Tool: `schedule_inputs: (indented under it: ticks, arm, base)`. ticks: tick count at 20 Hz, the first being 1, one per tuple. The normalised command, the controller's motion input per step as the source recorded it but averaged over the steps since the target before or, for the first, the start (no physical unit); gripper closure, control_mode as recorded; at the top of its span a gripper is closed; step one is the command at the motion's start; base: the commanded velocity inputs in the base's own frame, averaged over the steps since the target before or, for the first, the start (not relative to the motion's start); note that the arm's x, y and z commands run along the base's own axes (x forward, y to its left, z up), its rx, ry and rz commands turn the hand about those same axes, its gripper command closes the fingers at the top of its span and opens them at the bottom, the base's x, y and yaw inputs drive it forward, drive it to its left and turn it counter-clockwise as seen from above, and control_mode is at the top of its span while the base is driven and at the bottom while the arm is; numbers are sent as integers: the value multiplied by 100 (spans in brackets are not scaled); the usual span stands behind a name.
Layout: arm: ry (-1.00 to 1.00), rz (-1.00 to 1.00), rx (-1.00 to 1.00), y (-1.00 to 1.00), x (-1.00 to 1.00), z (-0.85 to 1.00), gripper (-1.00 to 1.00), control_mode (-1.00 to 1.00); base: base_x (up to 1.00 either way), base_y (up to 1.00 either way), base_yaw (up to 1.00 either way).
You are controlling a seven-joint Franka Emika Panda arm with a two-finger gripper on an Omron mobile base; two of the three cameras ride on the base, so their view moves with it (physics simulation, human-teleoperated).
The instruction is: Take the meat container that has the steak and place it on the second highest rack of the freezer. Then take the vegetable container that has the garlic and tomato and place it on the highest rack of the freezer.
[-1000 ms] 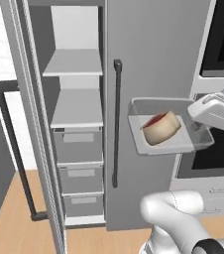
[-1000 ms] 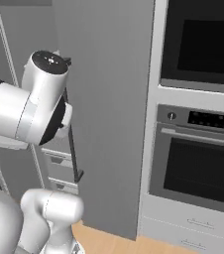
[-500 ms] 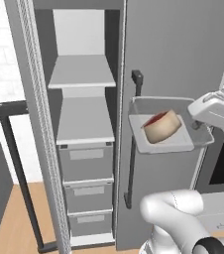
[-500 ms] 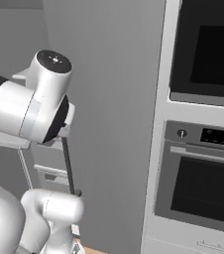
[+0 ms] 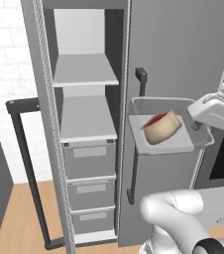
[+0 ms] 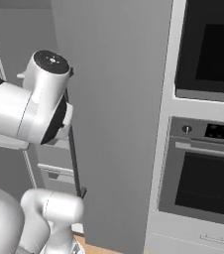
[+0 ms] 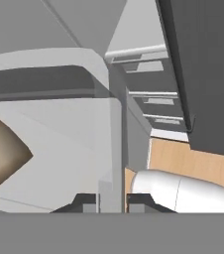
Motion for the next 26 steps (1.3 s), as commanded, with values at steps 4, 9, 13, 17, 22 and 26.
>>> schedule_inputs:
  ticks: [4, 9, 13, 17, 22, 26]
  arm:
    - [2, -14, -1, 40, 0, -15, 100, -100]
    - [15, -46, 0, 78, 18, -58, 100, -100]
    - [23, -55, 0, 70, 50, -76, 100, -100]
    - [10, -60, 0, 70, 59, -68, 100, -100]
    - [2, -38, 4, 33, 94, -34, 100, -100]
    - [8, -19, 4, 23, 100, -23, 100, -100]
  base:
    - [4, 28, -10]
    - [0, 0, 0]
    - [0, 0, 0]
    - [0, 0, 0]
    - [0, 0, 0]
    - [0, 0, 0]
